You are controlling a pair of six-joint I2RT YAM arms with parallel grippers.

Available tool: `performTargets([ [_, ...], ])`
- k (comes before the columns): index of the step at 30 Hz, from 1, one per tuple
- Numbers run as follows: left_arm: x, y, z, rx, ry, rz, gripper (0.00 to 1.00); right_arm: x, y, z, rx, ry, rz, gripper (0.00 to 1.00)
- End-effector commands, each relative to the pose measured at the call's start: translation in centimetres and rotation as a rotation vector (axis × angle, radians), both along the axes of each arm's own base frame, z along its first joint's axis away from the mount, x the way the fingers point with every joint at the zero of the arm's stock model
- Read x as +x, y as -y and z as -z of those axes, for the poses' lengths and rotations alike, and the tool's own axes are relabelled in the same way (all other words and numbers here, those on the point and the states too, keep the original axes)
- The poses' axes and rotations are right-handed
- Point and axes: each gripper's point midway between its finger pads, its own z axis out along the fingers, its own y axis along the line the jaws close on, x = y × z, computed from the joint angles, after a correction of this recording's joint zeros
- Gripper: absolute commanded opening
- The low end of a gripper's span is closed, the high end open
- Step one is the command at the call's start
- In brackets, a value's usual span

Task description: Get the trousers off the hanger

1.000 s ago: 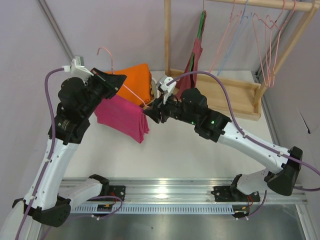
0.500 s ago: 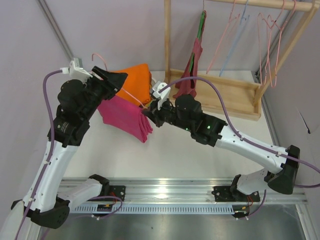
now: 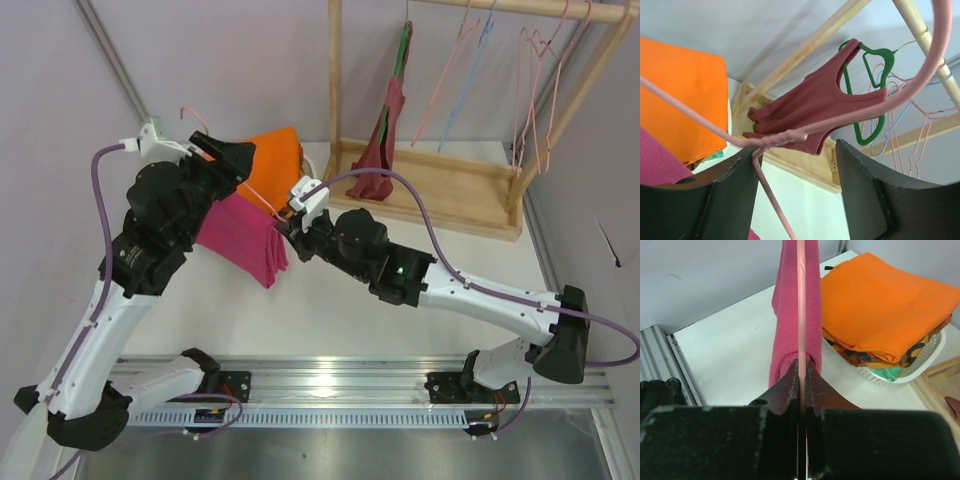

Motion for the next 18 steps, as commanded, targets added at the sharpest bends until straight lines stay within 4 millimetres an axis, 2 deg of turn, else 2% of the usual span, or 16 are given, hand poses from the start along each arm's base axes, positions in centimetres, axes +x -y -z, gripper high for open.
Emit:
performTargets([
  [1, -0.7, 0.1, -3.0, -0.060, 0.089, -0.042, 0.64, 0.9, 0.5, -7.8, 0.295, 0.094, 0.083, 0.00],
  [2, -0.8, -0.1, -3.4, -0.076, 0.107, -0.053, 0.64, 0.8, 0.5, -8.0, 0.316, 0.086, 0.083, 0.00],
  [3, -0.6, 0.1, -2.6, -0.079, 0.095, -0.059, 0.64, 0.7, 0.6, -8.2, 0.348, 0.087, 0.079, 0.00],
  [9, -0.1, 1.6, -1.4, -0.058, 0.068, -0.039, 0.63, 0.2, 0.2, -9.2, 0.398, 0.082, 0.058, 0.00],
  [12, -0.2, 2.3, -1.3, -0.059, 0.064, -0.018, 0.59, 0.0, 0.0, -9.4, 0.397, 0.096, 0.051, 0.00],
  [15, -0.6, 2.1, -1.8, -0.068, 0.078, -0.032, 0.54, 0.1, -0.1, -9.3, 0.395, 0.092, 0.062, 0.00],
  [18, -0.7, 2.3, -1.5, -0.082, 0.074, -0.035, 0.51, 0.5, -0.1, -9.3, 0.382, 0.113, 0.083, 0.00],
])
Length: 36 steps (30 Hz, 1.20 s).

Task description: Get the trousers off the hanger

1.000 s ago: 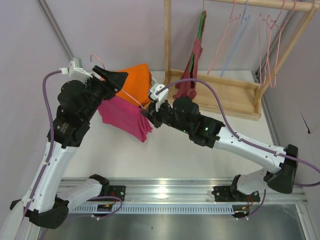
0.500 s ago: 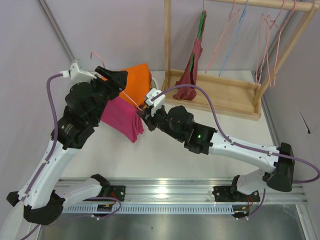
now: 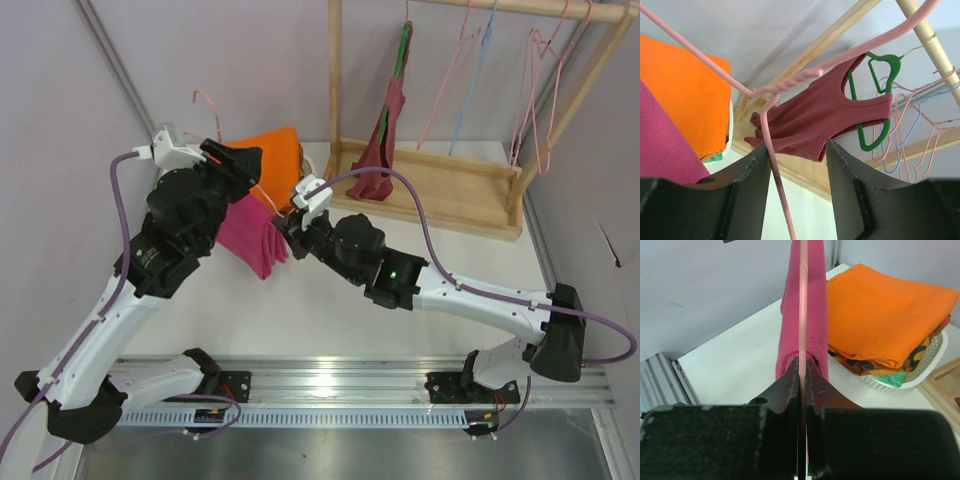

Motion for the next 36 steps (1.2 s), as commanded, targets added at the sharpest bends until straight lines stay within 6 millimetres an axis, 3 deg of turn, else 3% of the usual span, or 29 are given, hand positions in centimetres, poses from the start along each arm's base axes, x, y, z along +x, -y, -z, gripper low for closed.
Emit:
performTargets([
  [1, -1.0, 1.1, -2.4, -0.089, 0.074, 0.046, 0.51, 0.0, 0.5, -9.0, 0.270, 0.133, 0.027, 0.00],
  [5, -0.8, 1.7, -2.0, -0.082, 0.064, 0.061, 0.48, -0.2, -0.1, -9.3, 0.271, 0.140, 0.002, 0.00],
  [8, -0.7, 1.9, -2.1, -0.059, 0.073, 0.070, 0.21, -0.5, -0.3, -9.1, 0.267, 0.132, -0.015, 0.00],
  [9, -0.8, 1.8, -2.7, -0.051, 0.088, 0.075, 0.01, -0.6, -0.3, -8.9, 0.259, 0.125, -0.017, 0.00],
  [11, -0.7, 1.8, -3.1, 0.000, 0.084, 0.072, 0.00, -0.7, -0.2, -8.6, 0.246, 0.113, -0.018, 0.01],
  [14, -0.9, 1.3, -4.0, 0.044, 0.109, 0.070, 0.00, -1.6, 0.1, -9.4, 0.226, 0.107, -0.063, 0.14],
  [15, -1.0, 1.2, -4.1, 0.049, 0.111, 0.068, 0.00, -2.1, 0.2, -9.8, 0.222, 0.110, -0.089, 0.21],
  [16, -1.0, 1.0, -3.9, 0.057, 0.108, 0.062, 0.00, -2.9, 0.5, -11.3, 0.238, 0.123, -0.122, 0.37],
  [18, -1.2, 0.3, -3.5, 0.066, 0.097, 0.052, 0.00, -4.3, 0.2, -11.5, 0.213, 0.101, -0.202, 0.50],
  [19, -1.2, 0.4, -3.3, 0.070, 0.094, 0.066, 0.00, -4.8, 0.6, -12.8, 0.230, 0.106, -0.218, 0.62],
  [22, -1.4, -0.1, -3.1, 0.062, 0.103, 0.079, 0.00, -5.6, 1.0, -13.6, 0.214, 0.101, -0.250, 0.75],
  [28, -2.1, -0.6, -4.1, 0.039, 0.131, 0.138, 0.00, -4.8, 3.6, -14.5, 0.206, 0.116, -0.190, 0.78],
  [31, -2.6, -0.6, -5.3, 0.021, 0.146, 0.192, 0.00, -3.1, 5.3, -13.0, 0.159, 0.121, -0.122, 0.82],
  [32, -2.9, -0.3, -5.5, 0.023, 0.148, 0.222, 0.00, -2.5, 5.5, -11.5, 0.133, 0.105, -0.106, 0.84],
  [35, -3.1, 0.4, -5.6, 0.034, 0.127, 0.273, 0.00, -1.6, 7.2, -10.4, 0.116, 0.130, -0.072, 0.91],
  [36, -3.6, 0.5, -6.4, 0.030, 0.141, 0.290, 0.00, -1.5, 7.5, -8.8, 0.089, 0.127, -0.070, 0.93],
])
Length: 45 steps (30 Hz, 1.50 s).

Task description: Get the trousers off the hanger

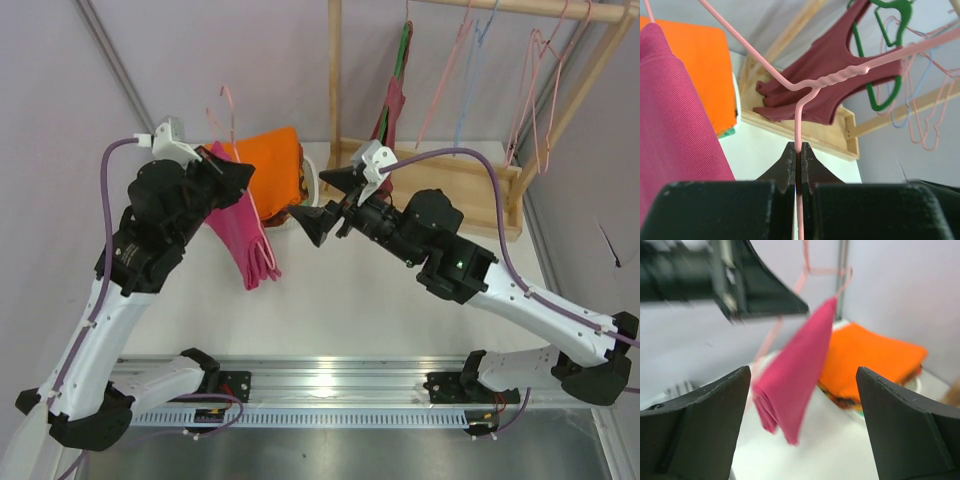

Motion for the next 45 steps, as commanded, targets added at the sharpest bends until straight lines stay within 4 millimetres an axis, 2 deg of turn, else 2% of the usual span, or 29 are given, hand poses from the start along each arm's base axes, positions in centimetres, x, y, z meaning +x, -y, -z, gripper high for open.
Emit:
performTargets([
  [1, -2.4, 1.0, -8.0, -0.106, 0.203, 0.127, 0.00, 0.8, 1.4, 2.9, -0.068, 0.025, 0.040, 0.93],
  [4, -2.6, 0.6, -8.2, -0.110, 0.199, 0.112, 0.00, 0.3, 0.8, 5.8, -0.146, 0.036, -0.006, 0.96],
  [7, -3.0, 0.3, -9.4, -0.123, 0.226, 0.106, 0.00, -0.5, -0.4, 8.3, -0.182, 0.059, -0.079, 0.99],
  [11, -3.1, 0.3, -10.6, -0.132, 0.245, 0.110, 0.00, -0.9, -1.9, 9.5, -0.172, 0.063, -0.118, 0.99],
  [13, -3.0, 0.4, -10.6, -0.140, 0.244, 0.112, 0.00, -1.0, -2.5, 9.1, -0.143, 0.074, -0.129, 0.99],
  [14, -3.0, 0.5, -10.7, -0.142, 0.246, 0.115, 0.00, -0.8, -2.9, 9.7, -0.144, 0.070, -0.131, 1.00],
  [17, -3.1, 0.6, -11.3, -0.145, 0.255, 0.121, 0.00, -0.7, -3.7, 9.7, -0.132, 0.075, -0.142, 1.00],
  [23, -3.3, 0.3, -11.9, -0.150, 0.264, 0.113, 0.00, -1.3, -5.5, 9.7, -0.112, 0.093, -0.189, 0.99],
  [28, -3.9, 0.1, -12.5, -0.175, 0.270, 0.119, 0.00, -0.4, -7.0, 11.1, -0.134, 0.092, -0.137, 0.99],
  [33, -4.7, -0.3, -13.1, -0.194, 0.271, 0.114, 0.00, 1.6, -6.6, 10.8, -0.112, 0.109, -0.022, 0.97],
  [45, -5.7, -0.4, -13.3, -0.188, 0.271, 0.139, 0.00, 2.4, -6.9, 10.5, -0.111, 0.140, 0.025, 0.85],
])
